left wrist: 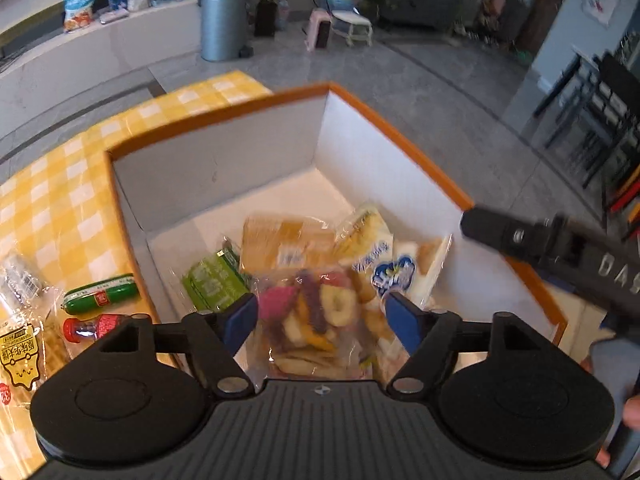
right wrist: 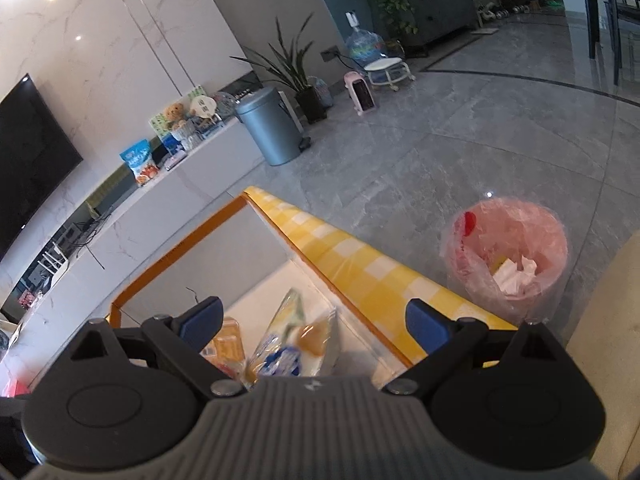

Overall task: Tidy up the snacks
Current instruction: 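Lower the chips bag into the orange box and open the left gripper, then move both grippers back over the table toward the remaining snacks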

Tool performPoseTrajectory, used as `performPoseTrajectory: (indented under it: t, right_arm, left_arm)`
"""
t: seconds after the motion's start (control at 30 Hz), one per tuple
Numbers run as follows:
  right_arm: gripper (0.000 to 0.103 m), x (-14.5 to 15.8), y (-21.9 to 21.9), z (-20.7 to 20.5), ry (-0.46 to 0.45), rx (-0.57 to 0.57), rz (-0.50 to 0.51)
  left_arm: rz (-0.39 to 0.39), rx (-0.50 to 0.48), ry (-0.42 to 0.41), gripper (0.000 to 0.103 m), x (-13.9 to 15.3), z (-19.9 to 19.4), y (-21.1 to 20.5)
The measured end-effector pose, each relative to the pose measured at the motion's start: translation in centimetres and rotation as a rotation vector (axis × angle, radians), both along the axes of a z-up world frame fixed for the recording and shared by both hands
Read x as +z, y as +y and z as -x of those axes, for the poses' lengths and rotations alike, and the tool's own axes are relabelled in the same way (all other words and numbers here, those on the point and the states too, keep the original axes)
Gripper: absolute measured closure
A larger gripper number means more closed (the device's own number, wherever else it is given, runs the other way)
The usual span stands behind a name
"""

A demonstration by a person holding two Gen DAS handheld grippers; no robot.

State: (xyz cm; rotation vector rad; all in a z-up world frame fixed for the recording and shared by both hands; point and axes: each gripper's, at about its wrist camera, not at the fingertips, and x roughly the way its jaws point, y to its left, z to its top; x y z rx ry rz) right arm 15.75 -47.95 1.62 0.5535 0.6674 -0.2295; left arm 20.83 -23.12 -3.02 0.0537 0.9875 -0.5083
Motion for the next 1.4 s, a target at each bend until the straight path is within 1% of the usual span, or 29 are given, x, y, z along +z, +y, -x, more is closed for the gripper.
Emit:
performPoseTrajectory:
  t: [0.07,0.13,0.27,0.3,0.43,0.57,0.73,0.83,0.9,1.07,1.13,1.23,1.27,1.33,1.4]
  right_arm:
    - [0.008,0.1,0.1,0.0,-0.002,0.003,0.003]
    - [0.008,0.3,0.2,0.1,-0.008,0.005,0.006]
    - [0.008,0.8,0.3,0.4,-0.026,0.011,-0.012]
    - [0.007,1.0,0.4,0.5,-0.034,0.018,-0.023]
    - [0.006,2.3,1.4,1.1,-0.047,0.048,-0.007]
    - [0.004,4.2,2.9,2.0,-0.105,0.093,-0.004]
    - [0.003,6.8,6.1,2.6,-0.177,0.169,0.030]
    - [0.003,7.8,8.5,2.6,-0.220,0.234,0.007]
    - [0.003,8.2,10.3,2.4,-0.232,0.284,0.001]
    - [0.003,9.0,15.2,1.9,-0.238,0.374,0.054]
    - [0.003,9.2,16.4,1.8,-0.250,0.404,0.026]
    - [0.003,9.0,17.8,1.3,-0.252,0.450,-0.045]
    - [0.003,8.8,18.3,1.1,-0.248,0.470,-0.048]
    - [0.003,8.3,19.5,0.6,-0.229,0.511,-0.003]
    - [0.003,7.7,20.7,0.1,-0.206,0.524,0.043]
  left_arm:
    - [0.031,0.041,-0.010,0.014,0.6,0.1,0.7]
    - [0.042,0.061,-0.013,0.013,1.2,0.1,1.2]
    - [0.006,0.059,-0.022,0.013,2.2,0.3,1.9]
    - [0.004,0.061,-0.030,0.013,2.4,0.6,2.1]
    - [0.003,0.077,-0.034,0.013,3.7,1.2,3.2]
    - [0.004,0.101,-0.059,0.013,5.5,2.1,5.1]
    - [0.016,0.149,-0.116,0.013,8.0,3.8,9.2]
    - [0.003,0.187,-0.139,0.013,8.9,4.7,11.7]
    - [-0.017,0.212,-0.140,0.013,9.2,5.1,13.3]
    - [-0.025,0.279,-0.172,0.013,9.5,6.3,17.2]
    - [-0.023,0.304,-0.167,0.013,9.2,6.6,18.8]
    - [-0.015,0.346,-0.151,0.013,8.6,7.0,21.3]
    - [-0.017,0.363,-0.142,0.013,8.2,7.0,22.1]
    - [-0.013,0.392,-0.129,0.013,7.6,7.0,23.8]
    - [0.014,0.419,-0.121,0.013,6.8,7.0,25.5]
